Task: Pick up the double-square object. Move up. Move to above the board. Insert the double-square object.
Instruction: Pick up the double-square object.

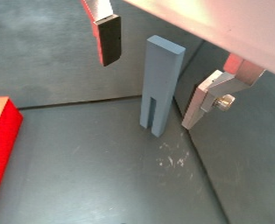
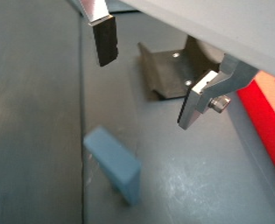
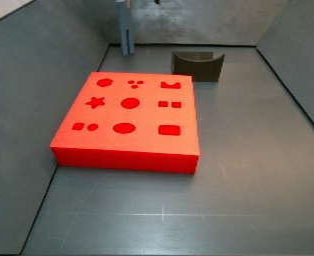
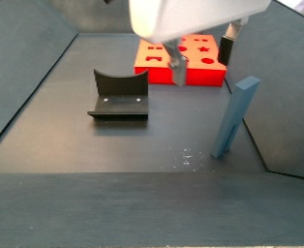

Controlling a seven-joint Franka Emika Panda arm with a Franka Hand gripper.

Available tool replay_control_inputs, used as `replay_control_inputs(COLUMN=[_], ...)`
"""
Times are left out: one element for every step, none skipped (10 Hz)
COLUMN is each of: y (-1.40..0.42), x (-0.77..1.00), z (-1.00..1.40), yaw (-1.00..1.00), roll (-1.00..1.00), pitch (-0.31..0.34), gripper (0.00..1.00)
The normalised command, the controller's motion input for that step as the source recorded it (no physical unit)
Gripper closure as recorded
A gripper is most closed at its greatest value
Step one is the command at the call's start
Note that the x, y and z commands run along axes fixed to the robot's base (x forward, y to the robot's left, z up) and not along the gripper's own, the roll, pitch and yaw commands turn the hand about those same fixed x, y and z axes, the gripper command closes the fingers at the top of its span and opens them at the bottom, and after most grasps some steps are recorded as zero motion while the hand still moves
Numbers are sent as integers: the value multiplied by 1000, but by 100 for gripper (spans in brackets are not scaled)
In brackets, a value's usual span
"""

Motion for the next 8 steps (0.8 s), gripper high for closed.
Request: replay_control_inputs(y=[0, 14, 77, 123, 154, 220, 206, 180], x=[-486, -423, -414, -329, -54, 0, 0, 0], z=[-71, -103, -171, -117, -54, -69, -57, -57], yaw=[211, 20, 0, 0, 0, 31, 71, 129], roll=[16, 0, 16, 37, 0, 0, 0, 0], pitch=[-60, -44, -10, -4, 0, 0, 0, 0], gripper=[0, 0, 0, 0, 0, 0, 0, 0])
